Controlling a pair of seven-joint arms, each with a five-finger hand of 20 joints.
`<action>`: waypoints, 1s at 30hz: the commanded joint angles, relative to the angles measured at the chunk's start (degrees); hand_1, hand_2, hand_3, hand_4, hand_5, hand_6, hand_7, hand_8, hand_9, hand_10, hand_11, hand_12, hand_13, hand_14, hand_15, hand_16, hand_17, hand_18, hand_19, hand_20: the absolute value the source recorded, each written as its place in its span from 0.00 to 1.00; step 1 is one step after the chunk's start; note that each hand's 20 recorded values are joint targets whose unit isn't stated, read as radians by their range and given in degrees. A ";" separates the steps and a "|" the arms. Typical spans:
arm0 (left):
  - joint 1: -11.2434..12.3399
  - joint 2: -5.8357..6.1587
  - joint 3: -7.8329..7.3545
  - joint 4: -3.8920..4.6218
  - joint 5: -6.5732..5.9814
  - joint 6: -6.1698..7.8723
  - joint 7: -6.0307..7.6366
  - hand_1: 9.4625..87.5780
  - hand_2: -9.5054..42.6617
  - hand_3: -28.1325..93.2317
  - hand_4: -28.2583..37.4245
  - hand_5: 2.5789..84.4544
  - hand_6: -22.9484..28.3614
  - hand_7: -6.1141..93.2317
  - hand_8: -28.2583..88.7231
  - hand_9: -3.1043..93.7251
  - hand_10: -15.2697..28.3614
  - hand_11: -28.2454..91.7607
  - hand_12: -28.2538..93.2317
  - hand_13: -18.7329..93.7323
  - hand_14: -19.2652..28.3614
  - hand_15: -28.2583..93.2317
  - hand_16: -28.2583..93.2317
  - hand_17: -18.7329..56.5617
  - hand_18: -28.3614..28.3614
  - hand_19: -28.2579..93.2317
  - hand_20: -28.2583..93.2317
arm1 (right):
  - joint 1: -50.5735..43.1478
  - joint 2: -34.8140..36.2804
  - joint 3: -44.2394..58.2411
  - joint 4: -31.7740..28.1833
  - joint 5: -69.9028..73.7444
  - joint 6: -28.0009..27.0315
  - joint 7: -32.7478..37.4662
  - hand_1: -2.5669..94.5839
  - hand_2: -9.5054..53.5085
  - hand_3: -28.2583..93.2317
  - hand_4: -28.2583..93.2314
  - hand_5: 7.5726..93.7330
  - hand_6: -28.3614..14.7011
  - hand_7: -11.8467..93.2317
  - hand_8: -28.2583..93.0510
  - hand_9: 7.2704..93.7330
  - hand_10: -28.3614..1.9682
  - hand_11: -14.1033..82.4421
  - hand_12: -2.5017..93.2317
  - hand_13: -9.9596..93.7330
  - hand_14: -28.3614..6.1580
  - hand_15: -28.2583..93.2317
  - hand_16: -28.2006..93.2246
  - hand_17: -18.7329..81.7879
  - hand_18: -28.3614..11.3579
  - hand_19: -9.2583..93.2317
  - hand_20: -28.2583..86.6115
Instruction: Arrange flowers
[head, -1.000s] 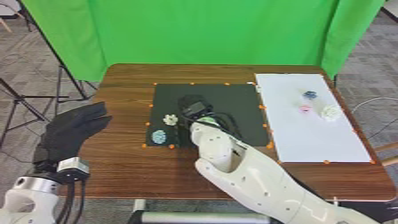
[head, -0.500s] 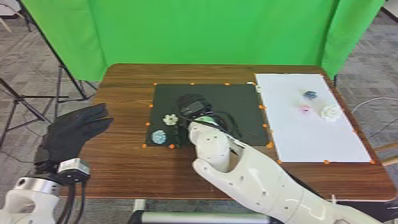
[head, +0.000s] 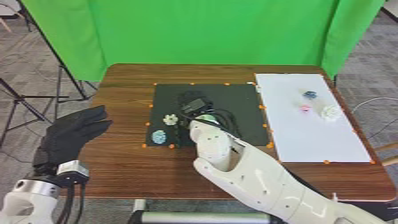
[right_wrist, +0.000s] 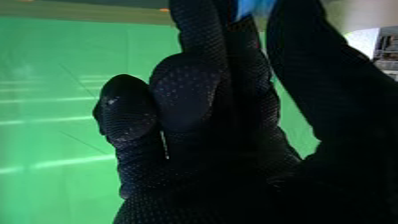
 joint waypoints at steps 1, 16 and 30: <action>0.98 -0.47 -0.28 -0.53 0.17 -0.09 -0.21 0.24 0.29 0.89 0.23 0.55 0.75 0.16 0.19 0.43 0.88 0.42 0.35 0.40 1.00 0.69 0.16 0.13 0.93 0.69 0.40 | 1.09 0.58 -0.19 -1.25 0.29 0.30 0.91 0.42 0.01 0.89 0.03 0.68 0.55 0.36 0.14 0.69 0.37 0.49 0.22 0.80 0.57 0.87 0.40 0.73 0.31 1.00 0.55; 5.77 -0.89 -2.02 -1.96 -0.50 1.28 2.09 0.23 0.29 0.89 0.23 0.55 0.73 0.18 0.18 0.43 0.86 0.44 0.34 0.40 1.00 0.71 0.15 0.13 0.93 0.70 0.40 | 6.96 5.18 -2.95 -5.11 2.68 -0.36 1.51 0.41 0.02 0.90 0.03 0.66 0.53 0.35 0.13 0.68 0.34 0.48 0.21 0.78 0.53 0.87 0.40 0.72 0.28 1.00 0.54; 14.14 -0.17 -5.13 -4.35 -2.32 4.38 7.42 0.24 0.28 0.90 0.22 0.56 0.72 0.22 0.17 0.44 0.86 0.49 0.32 0.41 1.00 0.74 0.12 0.13 0.93 0.71 0.38 | 7.68 24.09 5.65 -18.42 13.34 -4.01 -5.62 0.40 0.04 0.90 0.03 0.59 0.49 0.28 0.15 0.59 0.27 0.35 0.20 0.75 0.49 0.87 0.39 0.68 0.27 1.00 0.51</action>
